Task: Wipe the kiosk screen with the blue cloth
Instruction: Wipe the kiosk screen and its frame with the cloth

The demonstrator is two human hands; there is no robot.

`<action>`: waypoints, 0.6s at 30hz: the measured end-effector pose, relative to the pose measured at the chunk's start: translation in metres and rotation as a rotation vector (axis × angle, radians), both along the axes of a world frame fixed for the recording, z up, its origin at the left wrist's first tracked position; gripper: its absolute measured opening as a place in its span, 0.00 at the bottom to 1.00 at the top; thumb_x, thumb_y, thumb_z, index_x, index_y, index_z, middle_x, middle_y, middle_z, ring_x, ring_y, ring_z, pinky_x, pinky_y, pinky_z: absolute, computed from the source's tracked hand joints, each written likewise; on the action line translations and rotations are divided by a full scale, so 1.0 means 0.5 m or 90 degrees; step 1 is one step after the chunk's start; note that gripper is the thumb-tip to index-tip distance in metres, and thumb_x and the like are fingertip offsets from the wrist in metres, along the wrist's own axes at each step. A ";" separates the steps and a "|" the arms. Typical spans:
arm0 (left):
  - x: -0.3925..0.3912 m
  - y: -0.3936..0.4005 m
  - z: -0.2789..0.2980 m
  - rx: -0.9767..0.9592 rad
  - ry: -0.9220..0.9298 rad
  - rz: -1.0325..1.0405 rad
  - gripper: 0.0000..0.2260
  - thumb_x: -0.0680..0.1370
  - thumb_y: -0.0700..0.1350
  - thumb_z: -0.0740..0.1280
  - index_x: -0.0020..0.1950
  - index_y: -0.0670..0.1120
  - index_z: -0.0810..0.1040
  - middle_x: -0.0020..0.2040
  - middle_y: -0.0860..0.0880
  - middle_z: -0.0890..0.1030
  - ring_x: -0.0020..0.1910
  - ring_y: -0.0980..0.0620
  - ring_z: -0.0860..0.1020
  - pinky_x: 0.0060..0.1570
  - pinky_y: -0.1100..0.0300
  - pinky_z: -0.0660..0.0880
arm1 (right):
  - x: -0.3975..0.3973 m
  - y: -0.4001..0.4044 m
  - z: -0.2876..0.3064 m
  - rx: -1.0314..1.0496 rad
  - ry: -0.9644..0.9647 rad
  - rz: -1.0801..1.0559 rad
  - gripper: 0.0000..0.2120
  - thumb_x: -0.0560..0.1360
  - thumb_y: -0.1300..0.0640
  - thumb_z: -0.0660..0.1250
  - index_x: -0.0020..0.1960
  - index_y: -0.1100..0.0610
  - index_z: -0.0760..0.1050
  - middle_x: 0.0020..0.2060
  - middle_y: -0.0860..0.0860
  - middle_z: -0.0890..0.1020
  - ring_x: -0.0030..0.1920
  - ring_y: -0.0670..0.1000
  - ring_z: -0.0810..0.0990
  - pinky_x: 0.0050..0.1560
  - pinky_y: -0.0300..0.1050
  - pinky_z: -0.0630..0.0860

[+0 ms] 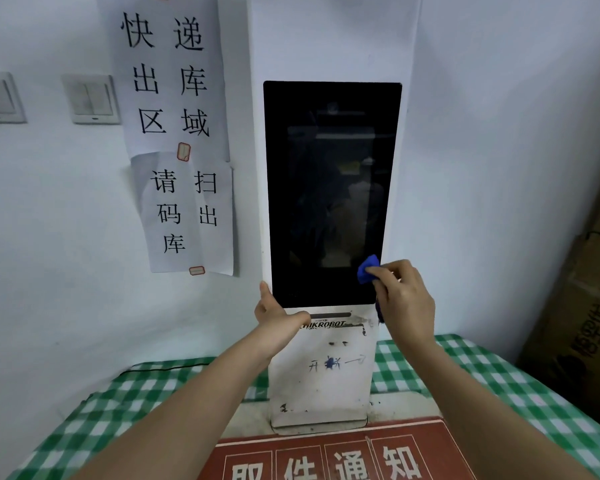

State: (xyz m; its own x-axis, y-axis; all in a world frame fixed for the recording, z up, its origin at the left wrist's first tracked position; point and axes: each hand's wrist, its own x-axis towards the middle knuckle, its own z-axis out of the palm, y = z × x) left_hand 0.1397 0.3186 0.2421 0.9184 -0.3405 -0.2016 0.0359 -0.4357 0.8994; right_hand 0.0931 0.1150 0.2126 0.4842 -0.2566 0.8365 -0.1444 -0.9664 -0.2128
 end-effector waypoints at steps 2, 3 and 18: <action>-0.001 -0.001 0.000 0.000 0.000 0.002 0.45 0.75 0.43 0.66 0.77 0.54 0.34 0.78 0.46 0.47 0.72 0.43 0.63 0.69 0.51 0.66 | -0.006 -0.001 -0.018 -0.012 0.012 0.001 0.16 0.69 0.66 0.73 0.55 0.56 0.80 0.46 0.52 0.78 0.43 0.54 0.76 0.22 0.42 0.68; 0.000 -0.002 -0.001 -0.001 0.000 0.002 0.45 0.75 0.43 0.66 0.77 0.54 0.34 0.78 0.46 0.47 0.72 0.43 0.63 0.69 0.51 0.66 | -0.010 -0.006 -0.039 -0.027 0.028 0.007 0.17 0.67 0.67 0.74 0.54 0.56 0.80 0.45 0.53 0.78 0.42 0.54 0.77 0.21 0.42 0.68; 0.003 -0.003 -0.004 0.011 -0.004 -0.001 0.45 0.75 0.43 0.66 0.77 0.54 0.33 0.78 0.46 0.46 0.73 0.43 0.61 0.69 0.51 0.65 | -0.026 -0.014 -0.082 -0.022 0.080 -0.008 0.19 0.64 0.67 0.76 0.53 0.57 0.80 0.44 0.53 0.77 0.41 0.54 0.77 0.19 0.43 0.68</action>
State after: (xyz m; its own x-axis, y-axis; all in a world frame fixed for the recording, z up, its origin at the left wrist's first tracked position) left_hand 0.1412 0.3169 0.2403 0.9194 -0.3378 -0.2017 0.0296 -0.4518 0.8916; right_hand 0.0801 0.1081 0.1715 0.5829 -0.2363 0.7774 -0.1807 -0.9705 -0.1595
